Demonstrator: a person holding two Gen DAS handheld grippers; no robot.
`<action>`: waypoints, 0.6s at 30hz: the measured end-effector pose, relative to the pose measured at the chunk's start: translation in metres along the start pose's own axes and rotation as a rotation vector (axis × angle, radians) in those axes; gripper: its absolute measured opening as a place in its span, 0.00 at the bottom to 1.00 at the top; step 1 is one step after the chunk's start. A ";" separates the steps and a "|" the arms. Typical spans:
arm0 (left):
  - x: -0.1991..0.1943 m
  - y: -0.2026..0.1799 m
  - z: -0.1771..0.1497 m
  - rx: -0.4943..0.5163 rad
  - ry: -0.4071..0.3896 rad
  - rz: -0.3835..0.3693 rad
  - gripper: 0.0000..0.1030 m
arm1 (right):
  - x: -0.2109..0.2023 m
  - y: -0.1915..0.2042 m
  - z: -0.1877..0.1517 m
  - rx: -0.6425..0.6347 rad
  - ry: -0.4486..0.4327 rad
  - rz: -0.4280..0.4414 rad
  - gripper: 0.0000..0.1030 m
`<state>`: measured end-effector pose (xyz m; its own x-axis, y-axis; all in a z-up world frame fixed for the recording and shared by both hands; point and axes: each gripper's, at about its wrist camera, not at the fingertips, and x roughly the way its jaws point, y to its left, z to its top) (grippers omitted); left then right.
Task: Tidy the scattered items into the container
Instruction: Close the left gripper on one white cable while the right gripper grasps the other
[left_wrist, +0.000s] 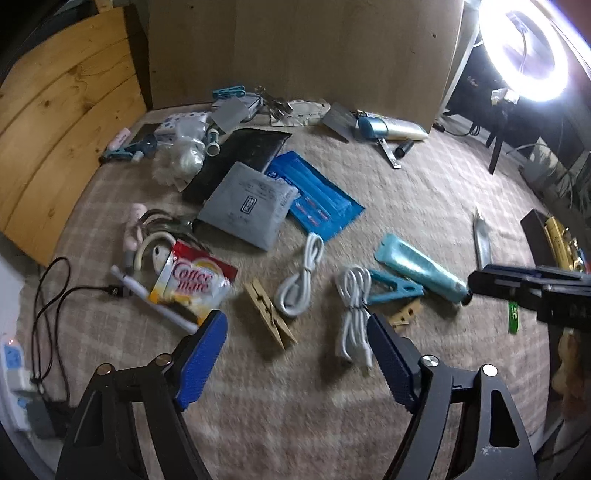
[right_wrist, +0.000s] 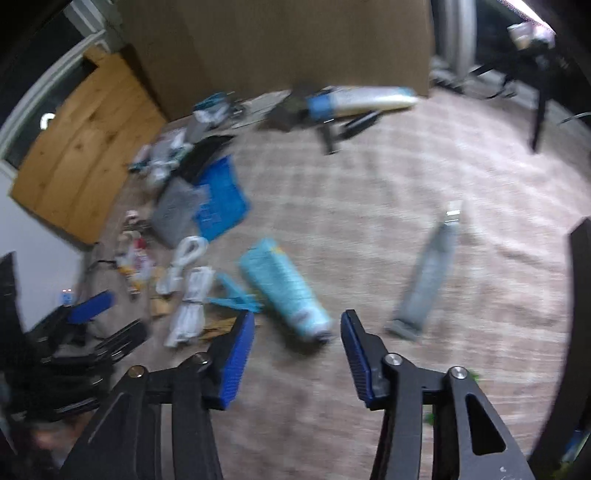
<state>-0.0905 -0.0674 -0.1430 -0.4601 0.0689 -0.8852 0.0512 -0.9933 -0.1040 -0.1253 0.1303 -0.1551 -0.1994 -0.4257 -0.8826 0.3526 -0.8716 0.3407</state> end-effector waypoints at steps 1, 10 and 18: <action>0.004 0.004 0.004 0.007 0.009 -0.008 0.68 | 0.003 0.004 0.002 0.005 0.010 0.022 0.43; 0.034 0.022 0.024 0.108 0.068 -0.103 0.47 | 0.053 0.031 0.014 0.108 0.144 0.181 0.26; 0.044 0.016 0.033 0.196 0.088 -0.130 0.47 | 0.077 0.044 0.015 0.140 0.190 0.171 0.26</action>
<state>-0.1390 -0.0835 -0.1692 -0.3726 0.1966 -0.9069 -0.1802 -0.9740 -0.1371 -0.1392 0.0554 -0.2029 0.0320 -0.5276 -0.8489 0.2344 -0.8217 0.5196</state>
